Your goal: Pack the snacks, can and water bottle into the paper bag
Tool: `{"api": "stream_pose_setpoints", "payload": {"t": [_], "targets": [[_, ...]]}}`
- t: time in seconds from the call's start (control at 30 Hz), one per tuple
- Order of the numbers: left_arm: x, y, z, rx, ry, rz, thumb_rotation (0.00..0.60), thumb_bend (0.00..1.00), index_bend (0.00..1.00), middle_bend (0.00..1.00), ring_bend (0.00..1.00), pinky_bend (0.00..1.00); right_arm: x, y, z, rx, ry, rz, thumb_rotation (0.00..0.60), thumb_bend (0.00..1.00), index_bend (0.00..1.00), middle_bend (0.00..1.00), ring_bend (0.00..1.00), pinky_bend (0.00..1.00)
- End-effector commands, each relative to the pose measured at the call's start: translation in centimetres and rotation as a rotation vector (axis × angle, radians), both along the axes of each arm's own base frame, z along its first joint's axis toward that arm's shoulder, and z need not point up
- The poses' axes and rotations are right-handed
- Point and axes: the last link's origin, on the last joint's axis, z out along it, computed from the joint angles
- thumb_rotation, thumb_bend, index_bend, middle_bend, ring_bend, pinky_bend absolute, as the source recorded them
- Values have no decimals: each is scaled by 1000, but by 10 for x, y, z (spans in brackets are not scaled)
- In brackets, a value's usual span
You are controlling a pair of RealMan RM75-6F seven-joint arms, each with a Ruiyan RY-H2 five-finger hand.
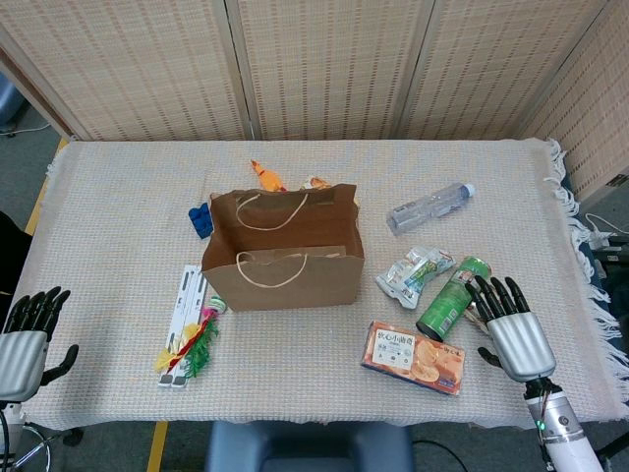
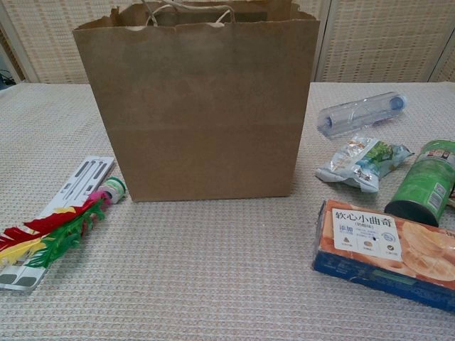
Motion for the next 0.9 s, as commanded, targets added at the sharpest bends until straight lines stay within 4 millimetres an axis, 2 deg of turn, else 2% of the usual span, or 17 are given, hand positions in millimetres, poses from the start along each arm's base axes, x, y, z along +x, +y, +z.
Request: {"api": "stream_pose_setpoints", "payload": {"t": [0.03,0.37,0.53,0.77,0.9], "targets": [[0,0,0,0,-1,0,600,369,0,0,0,0,1,0,0,5,0,5,600,0,0,0,0,36],[0,1,0,0,1,3,600,368,0,0,0,0,-3,0,0,85,67,22,600,0,0,0,0,38],[0,1,0,1,2,5,600,369,0,0,0,0,-7,-13,-4,145,128,12,600,0,0,0,0,95],[0,1,0,3,3,6,600,370,0,0,0,0,-8,-38,-19,197,269,42,600,1,0,0,0,100],[0,1,0,3,1,6,600,369,0,0,0,0,-4,-55,-26,209,307,40,600,40,0,0,0,102]]}}
